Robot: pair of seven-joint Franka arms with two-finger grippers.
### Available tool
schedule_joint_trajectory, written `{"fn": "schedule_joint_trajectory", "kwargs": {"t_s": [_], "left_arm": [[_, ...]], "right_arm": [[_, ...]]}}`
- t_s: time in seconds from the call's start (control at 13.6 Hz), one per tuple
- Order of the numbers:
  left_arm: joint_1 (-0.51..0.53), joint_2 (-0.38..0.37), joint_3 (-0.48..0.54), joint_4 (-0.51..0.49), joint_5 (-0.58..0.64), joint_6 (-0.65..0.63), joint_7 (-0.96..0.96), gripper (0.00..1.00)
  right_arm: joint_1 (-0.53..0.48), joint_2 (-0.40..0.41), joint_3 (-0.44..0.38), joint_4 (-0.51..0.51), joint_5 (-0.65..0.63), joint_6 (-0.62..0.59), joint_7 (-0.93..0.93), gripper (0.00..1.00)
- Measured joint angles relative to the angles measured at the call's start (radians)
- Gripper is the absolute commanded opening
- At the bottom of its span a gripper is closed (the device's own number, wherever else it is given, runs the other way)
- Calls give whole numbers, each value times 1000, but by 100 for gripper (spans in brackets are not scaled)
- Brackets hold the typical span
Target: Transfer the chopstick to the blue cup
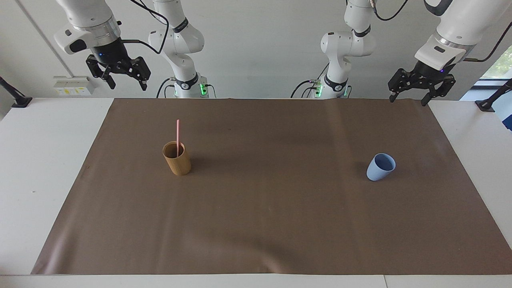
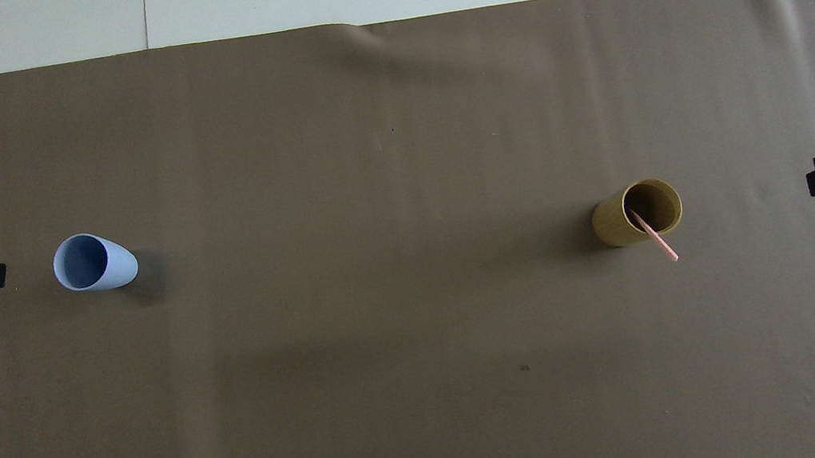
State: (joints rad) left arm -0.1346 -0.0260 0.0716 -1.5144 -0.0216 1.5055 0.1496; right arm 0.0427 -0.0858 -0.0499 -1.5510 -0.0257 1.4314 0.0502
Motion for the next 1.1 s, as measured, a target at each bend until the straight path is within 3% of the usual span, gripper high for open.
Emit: {"fn": "schedule_joint_trajectory", "kwargs": {"t_s": [0.44, 0.59, 0.88, 1.1], "left_arm": [[0, 0, 0, -7, 0, 38, 0, 100], [0, 1, 0, -51, 0, 73, 0, 100], [13, 14, 3, -231, 0, 314, 0, 100], [50, 40, 4, -303, -1, 430, 1, 100]], "right_arm": [[0, 0, 0, 0, 0, 0, 0, 100], [0, 0, 0, 0, 0, 0, 0, 100], [0, 0, 0, 0, 0, 0, 0, 100], [0, 0, 0, 0, 0, 0, 0, 100]]}}
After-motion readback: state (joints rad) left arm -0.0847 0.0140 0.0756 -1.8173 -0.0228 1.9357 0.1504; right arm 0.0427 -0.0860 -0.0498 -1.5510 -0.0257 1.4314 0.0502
